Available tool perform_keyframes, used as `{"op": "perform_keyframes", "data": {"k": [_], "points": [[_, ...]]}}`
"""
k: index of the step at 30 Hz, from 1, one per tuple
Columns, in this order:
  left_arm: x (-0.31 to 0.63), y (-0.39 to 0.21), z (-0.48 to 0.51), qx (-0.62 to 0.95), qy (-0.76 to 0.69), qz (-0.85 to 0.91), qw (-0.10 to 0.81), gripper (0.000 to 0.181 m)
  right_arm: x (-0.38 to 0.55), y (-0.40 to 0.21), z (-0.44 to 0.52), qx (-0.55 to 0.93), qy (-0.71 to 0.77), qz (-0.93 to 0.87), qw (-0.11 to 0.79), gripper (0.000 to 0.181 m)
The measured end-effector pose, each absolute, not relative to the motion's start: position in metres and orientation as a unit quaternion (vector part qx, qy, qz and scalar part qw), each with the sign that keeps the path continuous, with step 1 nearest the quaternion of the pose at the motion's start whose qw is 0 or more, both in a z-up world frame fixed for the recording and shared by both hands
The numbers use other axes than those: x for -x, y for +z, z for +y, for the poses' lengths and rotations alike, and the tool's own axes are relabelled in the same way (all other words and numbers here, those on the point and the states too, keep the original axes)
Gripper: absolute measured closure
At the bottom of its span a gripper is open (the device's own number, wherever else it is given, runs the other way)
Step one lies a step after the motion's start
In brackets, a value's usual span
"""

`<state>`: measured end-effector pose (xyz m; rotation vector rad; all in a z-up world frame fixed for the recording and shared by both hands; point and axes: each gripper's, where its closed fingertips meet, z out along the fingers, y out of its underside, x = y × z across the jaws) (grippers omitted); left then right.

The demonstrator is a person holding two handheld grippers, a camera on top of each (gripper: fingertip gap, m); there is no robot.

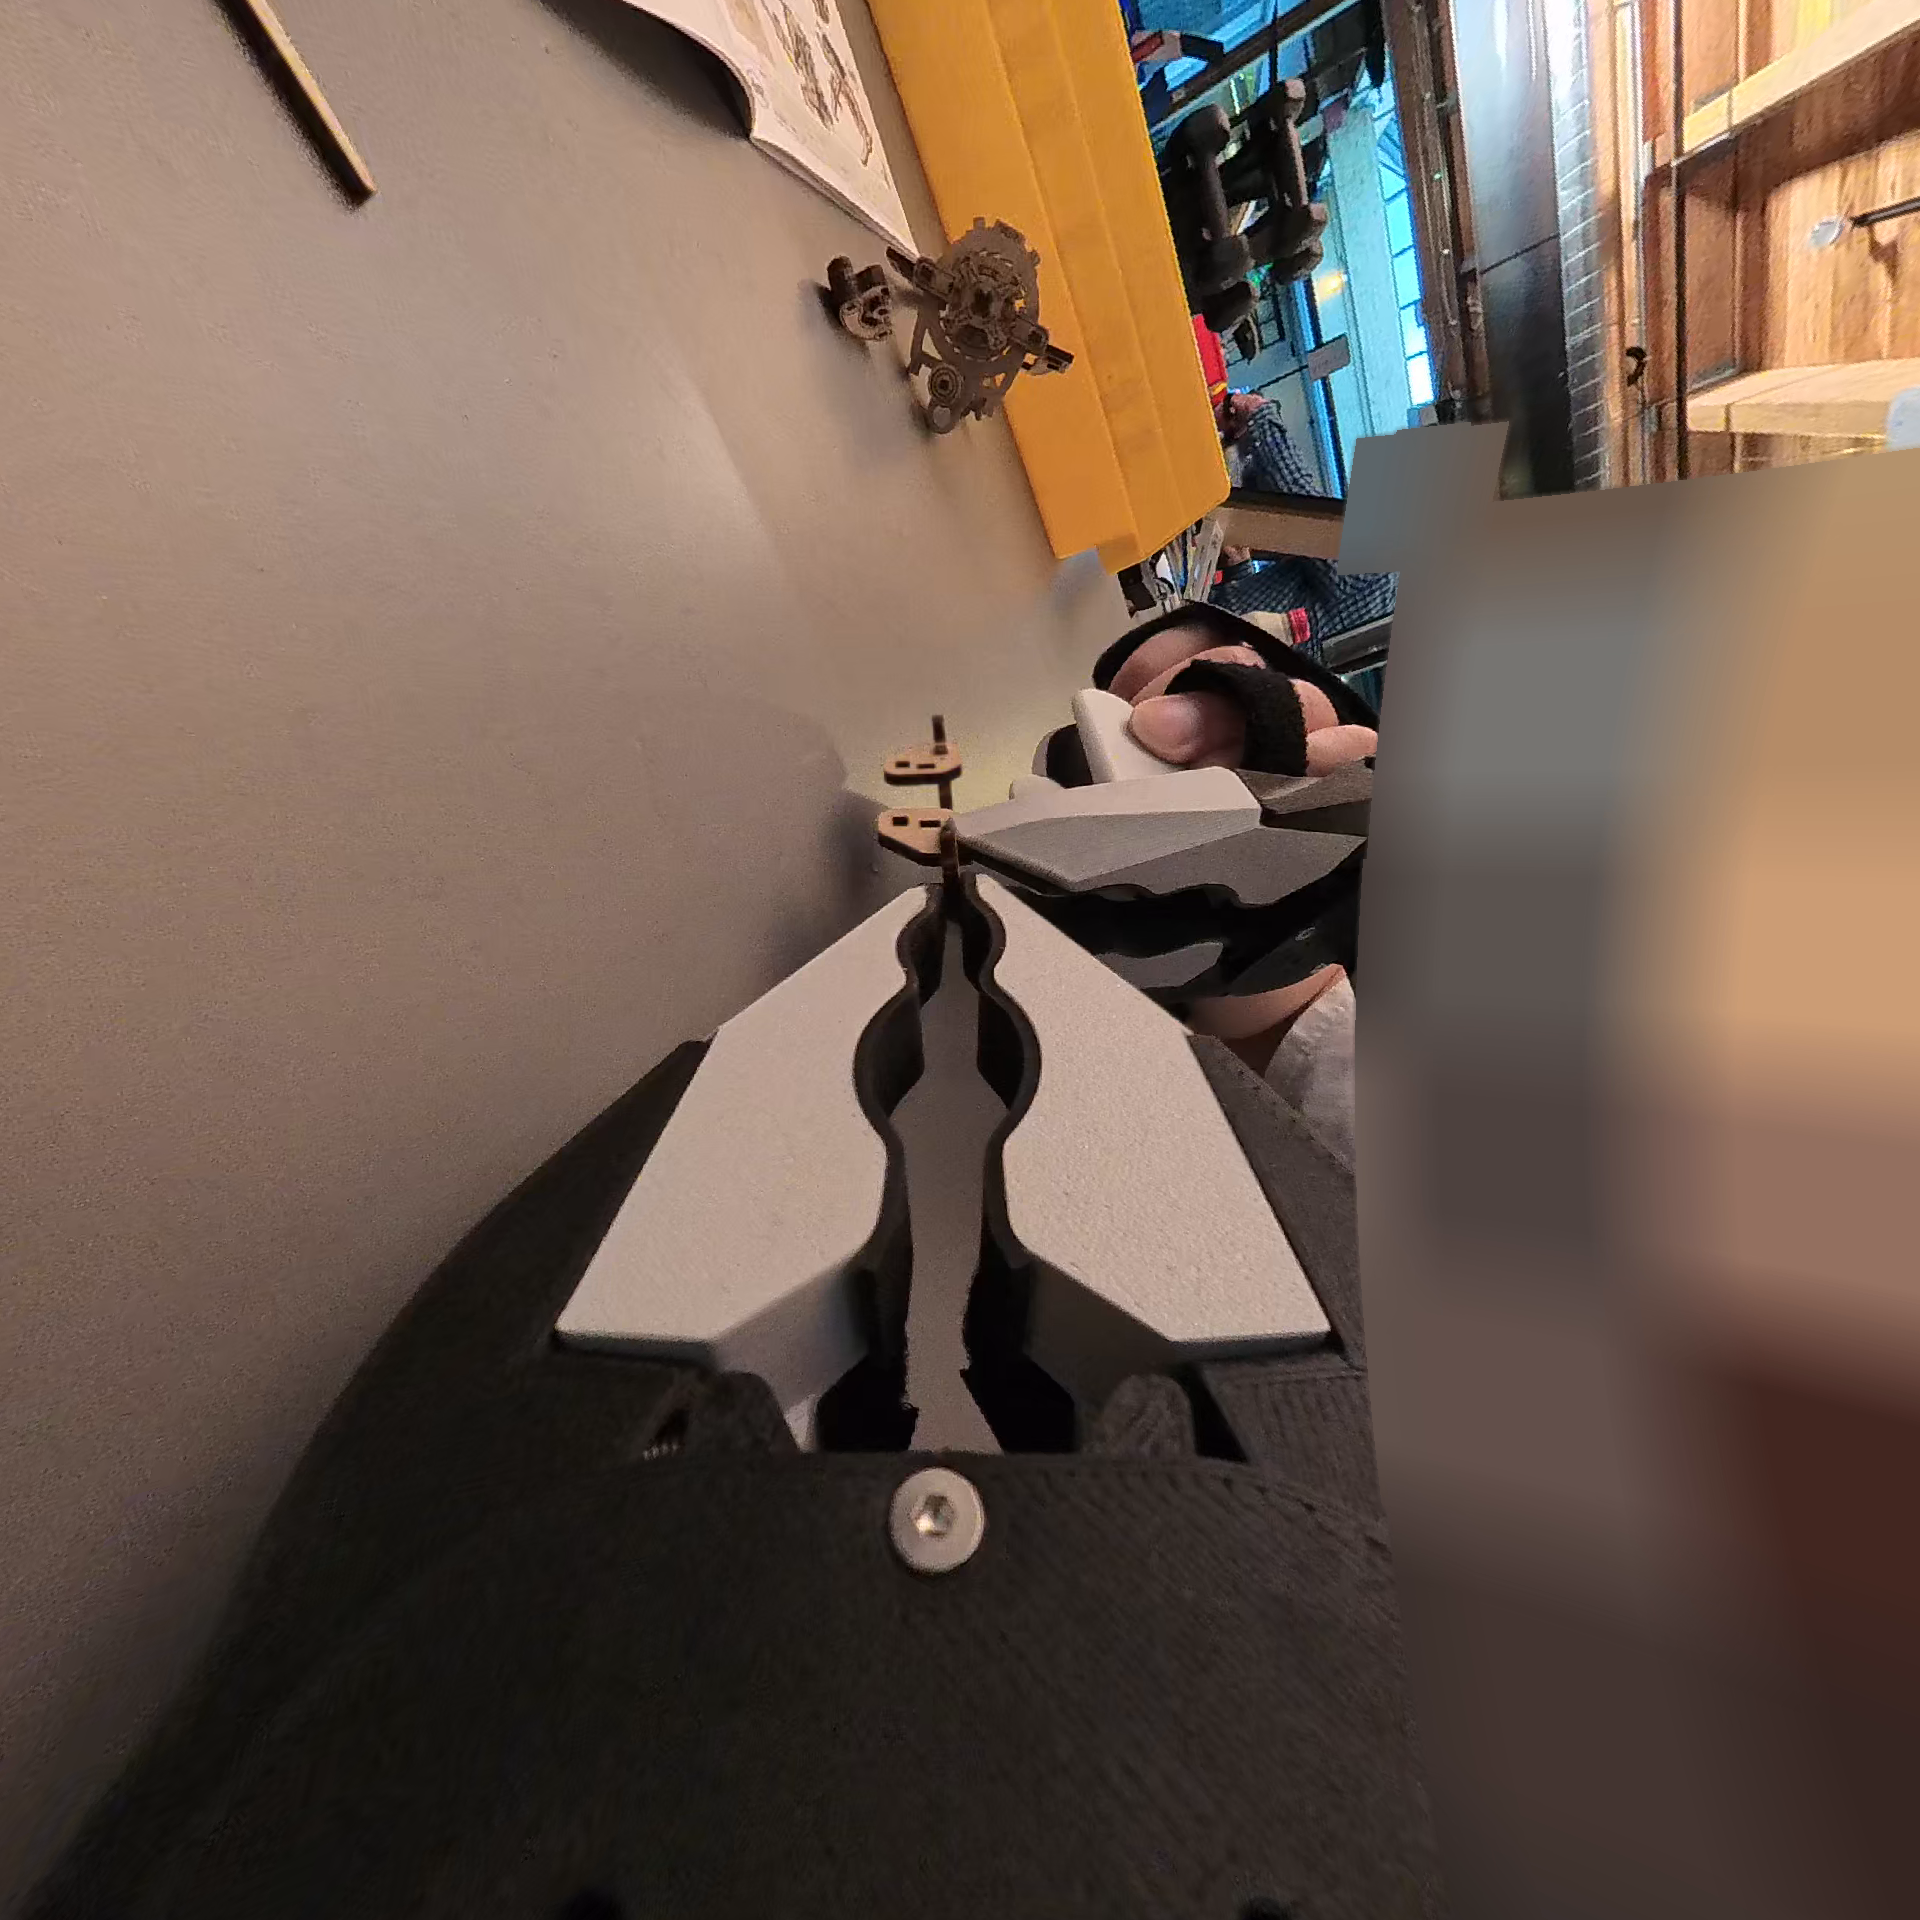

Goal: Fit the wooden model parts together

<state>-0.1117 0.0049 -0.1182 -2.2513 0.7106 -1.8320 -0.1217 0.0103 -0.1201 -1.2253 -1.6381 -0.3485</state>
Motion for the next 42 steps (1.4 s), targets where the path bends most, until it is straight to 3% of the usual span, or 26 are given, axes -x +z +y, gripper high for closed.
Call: {"op": "perform_keyframes", "data": {"k": [6, 8, 13, 28, 29, 31, 33, 42], "points": [[0.113, -0.114, 0.009, 0.747, -0.616, 0.232, 0.092, 0.181, 0.122, -0.115, 0.016, 0.528, -0.125, -0.658, 0.522, 0.169], [0.114, -0.110, 0.009, 0.741, -0.621, 0.234, 0.103, 0.181, 0.116, -0.106, 0.023, 0.546, -0.124, -0.630, 0.539, 0.155], [0.112, -0.108, 0.009, 0.736, -0.613, 0.254, 0.131, 0.181, 0.113, -0.113, 0.022, 0.559, -0.101, -0.636, 0.522, 0.171], [0.111, -0.113, 0.004, 0.744, -0.577, 0.298, 0.155, 0.181, 0.111, -0.120, 0.018, 0.555, -0.115, -0.661, 0.492, 0.172], [0.110, -0.114, 0.002, 0.744, -0.577, 0.301, 0.150, 0.181, 0.112, -0.122, 0.017, 0.562, -0.099, -0.660, 0.488, 0.171], [0.108, -0.112, -0.003, 0.736, -0.574, 0.322, 0.158, 0.181, 0.114, -0.123, 0.019, 0.566, -0.088, -0.654, 0.494, 0.150], [0.107, -0.114, -0.006, 0.735, -0.560, 0.344, 0.166, 0.181, 0.113, -0.134, 0.016, 0.564, -0.090, -0.673, 0.470, 0.166], [0.105, -0.114, -0.011, 0.725, -0.534, 0.388, 0.198, 0.181, 0.111, -0.130, 0.014, 0.563, -0.089, -0.670, 0.475, 0.172]]}}
